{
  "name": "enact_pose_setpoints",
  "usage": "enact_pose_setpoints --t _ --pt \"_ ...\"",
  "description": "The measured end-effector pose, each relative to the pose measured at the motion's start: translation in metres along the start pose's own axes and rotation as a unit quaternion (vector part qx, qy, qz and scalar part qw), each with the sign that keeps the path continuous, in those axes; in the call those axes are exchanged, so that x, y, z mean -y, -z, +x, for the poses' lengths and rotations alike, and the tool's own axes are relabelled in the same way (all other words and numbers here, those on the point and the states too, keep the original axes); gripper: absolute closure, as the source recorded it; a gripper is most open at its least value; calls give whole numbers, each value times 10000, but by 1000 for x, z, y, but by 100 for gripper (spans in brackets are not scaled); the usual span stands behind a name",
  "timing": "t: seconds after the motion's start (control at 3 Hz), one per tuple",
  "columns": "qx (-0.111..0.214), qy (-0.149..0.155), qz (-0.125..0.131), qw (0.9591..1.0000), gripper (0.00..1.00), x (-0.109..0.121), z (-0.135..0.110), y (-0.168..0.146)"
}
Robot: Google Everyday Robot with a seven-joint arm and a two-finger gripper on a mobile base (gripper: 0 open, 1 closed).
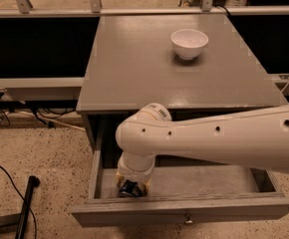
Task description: Pick pepsi can from top drawer and place on counter
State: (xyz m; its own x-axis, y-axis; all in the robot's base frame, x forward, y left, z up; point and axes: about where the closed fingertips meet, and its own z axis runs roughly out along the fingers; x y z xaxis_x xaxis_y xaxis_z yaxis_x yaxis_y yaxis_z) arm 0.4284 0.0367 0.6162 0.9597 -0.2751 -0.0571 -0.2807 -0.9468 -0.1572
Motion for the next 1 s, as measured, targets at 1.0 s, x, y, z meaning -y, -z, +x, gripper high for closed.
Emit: enact_pose_setpoints --t 1.0 --pt "-68 -42 -177 9998 43 -11 8 -12"
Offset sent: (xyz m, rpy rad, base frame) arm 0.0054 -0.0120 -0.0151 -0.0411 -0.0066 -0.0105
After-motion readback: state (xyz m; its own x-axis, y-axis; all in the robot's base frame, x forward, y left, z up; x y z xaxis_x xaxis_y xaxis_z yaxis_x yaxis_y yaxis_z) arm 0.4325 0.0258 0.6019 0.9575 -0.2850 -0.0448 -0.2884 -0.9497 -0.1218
